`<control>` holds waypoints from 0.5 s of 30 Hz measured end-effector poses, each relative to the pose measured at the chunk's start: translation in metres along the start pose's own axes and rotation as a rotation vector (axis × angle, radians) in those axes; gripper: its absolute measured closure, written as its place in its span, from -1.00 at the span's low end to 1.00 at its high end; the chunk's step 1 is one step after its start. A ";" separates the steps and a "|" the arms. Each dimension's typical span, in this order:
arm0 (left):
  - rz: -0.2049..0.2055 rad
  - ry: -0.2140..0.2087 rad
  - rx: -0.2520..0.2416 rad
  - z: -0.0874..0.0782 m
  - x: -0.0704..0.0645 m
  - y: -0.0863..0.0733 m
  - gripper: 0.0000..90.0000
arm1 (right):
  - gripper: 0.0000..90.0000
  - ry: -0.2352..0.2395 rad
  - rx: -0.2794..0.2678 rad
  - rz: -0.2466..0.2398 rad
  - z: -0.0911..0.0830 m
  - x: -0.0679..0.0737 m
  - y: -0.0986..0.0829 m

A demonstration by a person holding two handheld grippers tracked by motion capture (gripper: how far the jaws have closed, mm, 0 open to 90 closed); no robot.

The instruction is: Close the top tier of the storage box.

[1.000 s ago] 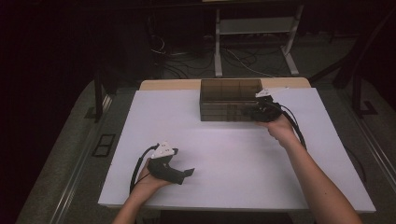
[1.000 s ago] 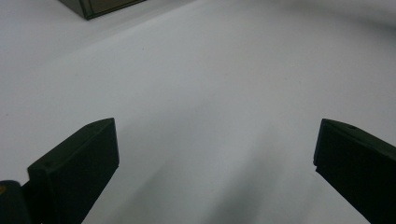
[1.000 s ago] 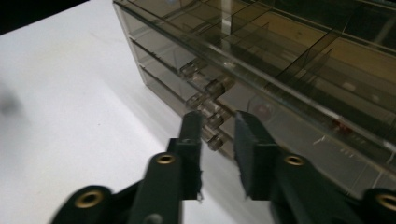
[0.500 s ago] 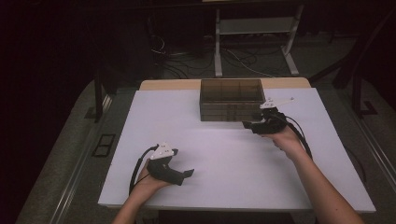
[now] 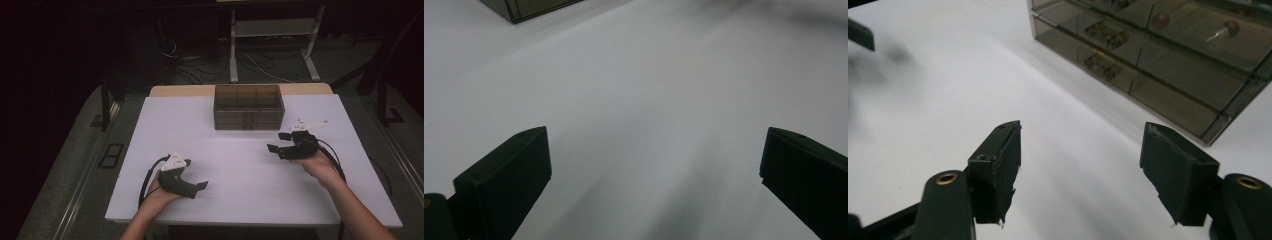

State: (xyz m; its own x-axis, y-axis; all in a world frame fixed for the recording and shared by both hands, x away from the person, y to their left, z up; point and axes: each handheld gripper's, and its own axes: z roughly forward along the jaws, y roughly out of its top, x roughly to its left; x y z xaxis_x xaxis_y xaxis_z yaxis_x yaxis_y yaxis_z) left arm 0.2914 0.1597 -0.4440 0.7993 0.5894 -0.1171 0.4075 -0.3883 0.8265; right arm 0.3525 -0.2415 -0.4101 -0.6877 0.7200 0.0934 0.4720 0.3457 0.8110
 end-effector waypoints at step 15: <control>0.000 0.000 0.005 0.000 0.000 0.000 -1.00 | -0.52 -0.003 -0.022 0.002 -0.033 0.016 -0.036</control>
State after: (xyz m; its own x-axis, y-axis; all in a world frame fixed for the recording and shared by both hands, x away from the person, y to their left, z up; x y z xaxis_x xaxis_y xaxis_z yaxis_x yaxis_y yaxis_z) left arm 0.2912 0.1595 -0.4440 0.7990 0.5898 -0.1171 0.4099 -0.3917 0.8237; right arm 0.3058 -0.2623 -0.4187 -0.6850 0.7225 0.0932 0.4613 0.3312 0.8231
